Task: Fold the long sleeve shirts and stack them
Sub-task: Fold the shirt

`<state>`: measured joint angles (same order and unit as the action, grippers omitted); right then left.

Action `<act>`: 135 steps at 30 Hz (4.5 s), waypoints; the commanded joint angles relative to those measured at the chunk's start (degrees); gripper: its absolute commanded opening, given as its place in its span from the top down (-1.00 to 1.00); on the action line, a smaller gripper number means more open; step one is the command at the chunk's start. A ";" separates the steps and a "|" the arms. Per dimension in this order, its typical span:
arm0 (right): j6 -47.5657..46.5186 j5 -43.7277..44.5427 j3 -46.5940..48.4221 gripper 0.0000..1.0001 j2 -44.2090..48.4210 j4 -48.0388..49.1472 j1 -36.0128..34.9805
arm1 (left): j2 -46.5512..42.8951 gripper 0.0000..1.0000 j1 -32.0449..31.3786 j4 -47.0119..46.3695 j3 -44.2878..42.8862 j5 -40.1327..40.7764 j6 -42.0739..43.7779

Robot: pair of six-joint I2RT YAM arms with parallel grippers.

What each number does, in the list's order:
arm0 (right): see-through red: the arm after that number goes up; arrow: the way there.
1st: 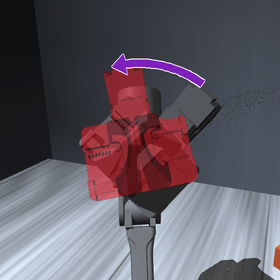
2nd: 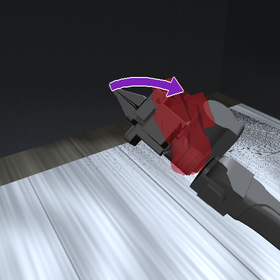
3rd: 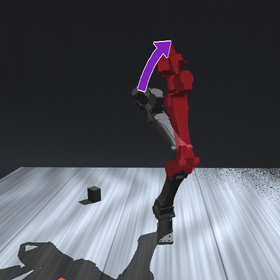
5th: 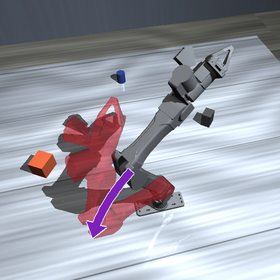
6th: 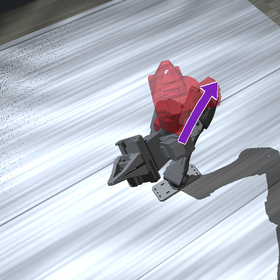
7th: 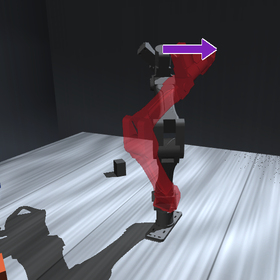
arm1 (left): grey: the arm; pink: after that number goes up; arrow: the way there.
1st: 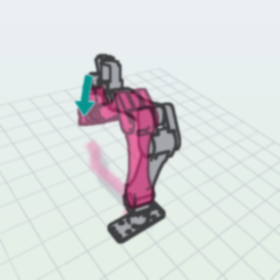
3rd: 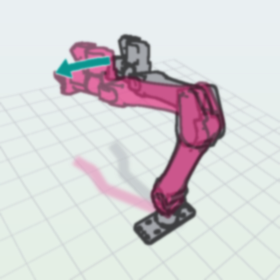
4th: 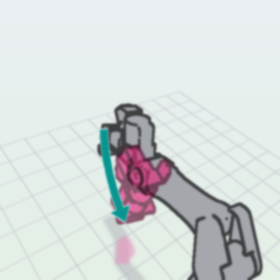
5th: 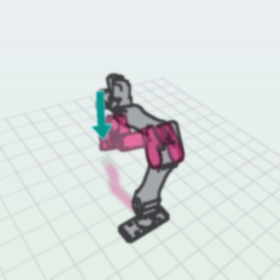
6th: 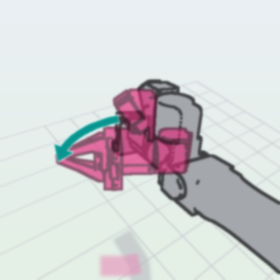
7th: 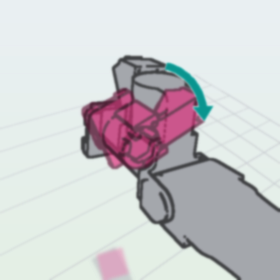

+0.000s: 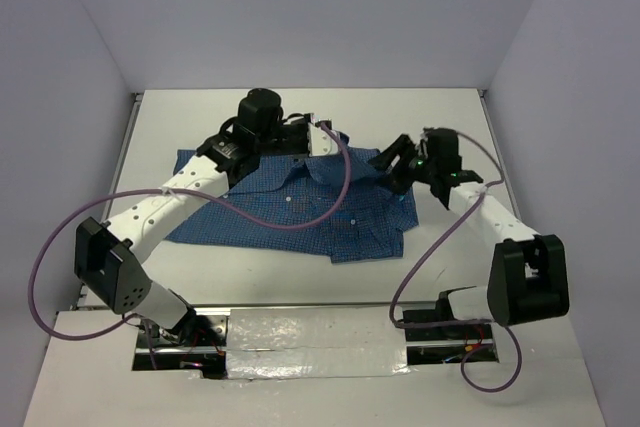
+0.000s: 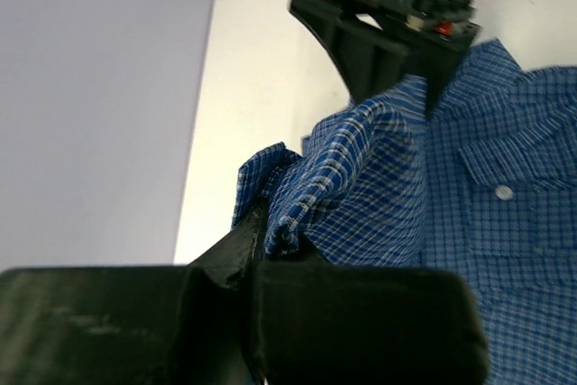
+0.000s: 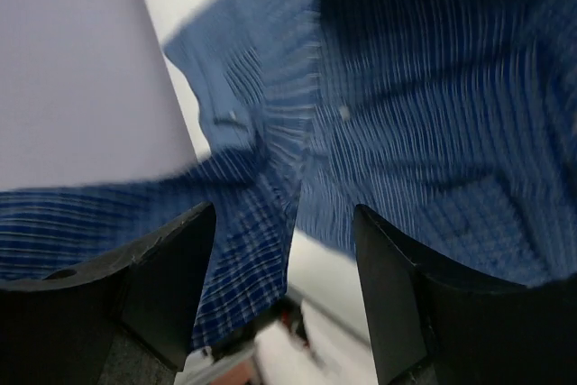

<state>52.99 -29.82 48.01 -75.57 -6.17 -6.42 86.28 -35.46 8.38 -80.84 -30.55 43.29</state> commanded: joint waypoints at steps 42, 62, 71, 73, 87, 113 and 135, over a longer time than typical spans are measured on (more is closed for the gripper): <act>-3.68 -0.15 -10.83 1.00 -4.14 5.47 -5.89 | -8.50 -0.78 26.91 36.01 7.35 4.53 18.93; -7.55 4.86 -7.23 1.00 -2.74 -1.65 -6.07 | 12.68 -0.36 40.38 32.24 11.40 18.32 39.69; -7.91 5.65 -6.79 1.00 -2.74 -2.88 -6.07 | 13.83 -0.21 40.12 33.10 12.28 16.22 38.63; -7.99 5.65 -6.79 1.00 -2.92 -2.97 -6.07 | 14.00 -0.21 40.12 32.84 12.81 16.22 38.19; -8.17 6.18 -6.17 1.00 -2.48 -3.76 -6.07 | 15.23 0.48 39.59 28.71 14.66 16.92 35.38; -19.24 4.96 5.43 1.00 4.73 -19.13 -5.36 | 17.34 1.00 45.30 28.00 -4.24 18.24 33.33; -18.62 2.48 -7.40 1.00 6.76 -18.78 -5.80 | 14.62 -0.05 42.41 23.61 8.68 21.58 41.44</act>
<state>34.65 -28.51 40.77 -68.23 -27.94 -12.12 102.32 7.62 32.56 -72.71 -9.17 84.03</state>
